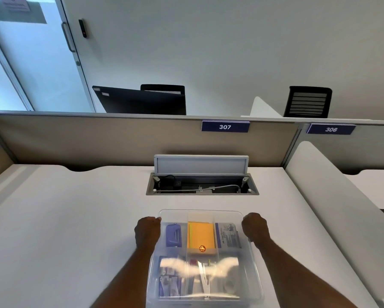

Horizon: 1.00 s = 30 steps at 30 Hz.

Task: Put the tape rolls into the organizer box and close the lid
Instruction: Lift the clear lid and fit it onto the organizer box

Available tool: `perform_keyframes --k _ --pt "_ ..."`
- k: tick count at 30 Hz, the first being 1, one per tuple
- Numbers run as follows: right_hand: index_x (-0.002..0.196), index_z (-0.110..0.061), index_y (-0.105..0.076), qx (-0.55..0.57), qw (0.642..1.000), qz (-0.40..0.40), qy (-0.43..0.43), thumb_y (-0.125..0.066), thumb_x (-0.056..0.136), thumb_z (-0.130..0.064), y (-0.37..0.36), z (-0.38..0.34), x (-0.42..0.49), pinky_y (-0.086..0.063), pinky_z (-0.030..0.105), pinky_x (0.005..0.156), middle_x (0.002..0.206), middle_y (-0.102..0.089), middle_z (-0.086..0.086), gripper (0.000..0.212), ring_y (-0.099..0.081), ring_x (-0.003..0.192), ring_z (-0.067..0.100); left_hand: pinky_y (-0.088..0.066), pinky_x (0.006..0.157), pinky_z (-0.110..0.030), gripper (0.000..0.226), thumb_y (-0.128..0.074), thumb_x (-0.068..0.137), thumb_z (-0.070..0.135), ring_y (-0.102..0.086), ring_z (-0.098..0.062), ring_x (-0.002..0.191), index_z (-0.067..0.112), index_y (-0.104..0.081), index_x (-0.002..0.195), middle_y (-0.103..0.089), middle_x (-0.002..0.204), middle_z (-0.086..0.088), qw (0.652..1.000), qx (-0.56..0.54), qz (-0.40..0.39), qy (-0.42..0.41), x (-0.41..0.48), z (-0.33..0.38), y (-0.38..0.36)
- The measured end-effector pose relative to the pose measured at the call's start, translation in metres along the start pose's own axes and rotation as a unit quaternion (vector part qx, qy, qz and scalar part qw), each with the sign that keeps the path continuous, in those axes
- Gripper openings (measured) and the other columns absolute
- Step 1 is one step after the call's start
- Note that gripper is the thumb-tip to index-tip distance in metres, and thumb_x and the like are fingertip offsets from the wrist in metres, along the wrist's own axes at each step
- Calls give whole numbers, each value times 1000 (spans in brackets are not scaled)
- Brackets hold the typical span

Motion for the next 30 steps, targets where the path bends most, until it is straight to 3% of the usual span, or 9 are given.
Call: perform_keyframes --k 2,4,7,11,15,19,25,30 --pt "109 -5 -65 -7 1000 -9 9 -43 91 -10 0 -4 6 -54 37 89 114 -67 16 29 -65 104 35 -40 69 -30 39 -54 92 27 -66 -34 79 3 -64 62 -70 74 -17 1000 -12 0 7 2 3 -1" --pt "109 -7 -68 -18 999 20 45 -44 92 -12 -1 -6 11 -55 41 92 118 -67 12 29 -66 103 36 -50 77 -36 37 -56 91 27 -67 -37 85 0 -70 71 -72 80 -18 1000 -23 4 15 3 6 -2" --pt "111 -11 -69 14 997 33 72 -46 94 -15 -5 -6 14 -54 46 94 125 -65 10 29 -64 107 34 -55 82 -42 31 -61 88 27 -67 -36 79 2 -70 73 -73 81 -19 996 -75 10 55 4 5 -2" --pt "112 -15 -71 78 995 30 54 -49 94 -16 -8 -1 18 -50 40 101 125 -67 7 28 -63 112 30 -51 80 -39 28 -61 87 27 -65 -34 76 3 -71 77 -74 85 -19 992 -96 35 78 4 4 -7" --pt "114 -15 -70 79 994 48 56 -49 95 -15 -13 1 16 -43 31 103 126 -66 8 29 -58 120 28 -50 81 -40 28 -62 87 27 -65 -38 84 1 -71 84 -73 92 -21 990 -87 63 96 3 5 -10" --pt "116 -11 -69 83 992 75 61 -48 96 -14 -17 1 15 -44 33 104 125 -67 11 29 -59 118 30 -50 81 -39 28 -63 86 27 -66 -39 85 0 -70 83 -73 92 -22 989 -83 69 99 5 7 -10" --pt "115 -13 -70 73 994 60 63 -49 95 -15 -14 0 16 -44 32 103 125 -67 10 29 -59 119 30 -46 73 -34 28 -61 87 27 -55 -26 66 9 -59 66 -73 85 -20 991 -62 77 85 10 4 -12" --pt "117 -15 -68 63 993 72 67 -47 96 -18 -15 1 14 -44 33 104 127 -66 9 30 -58 120 29 -49 78 -38 29 -59 88 28 -66 -37 80 3 -70 77 -73 89 -20 992 -51 80 78 6 6 -13"
Point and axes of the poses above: each hand's wrist, its own x-axis towards the middle knuckle, its own y-axis out of the back of the hand, z = x × y, the point moved 2 cm from there along x, towards the middle knuckle
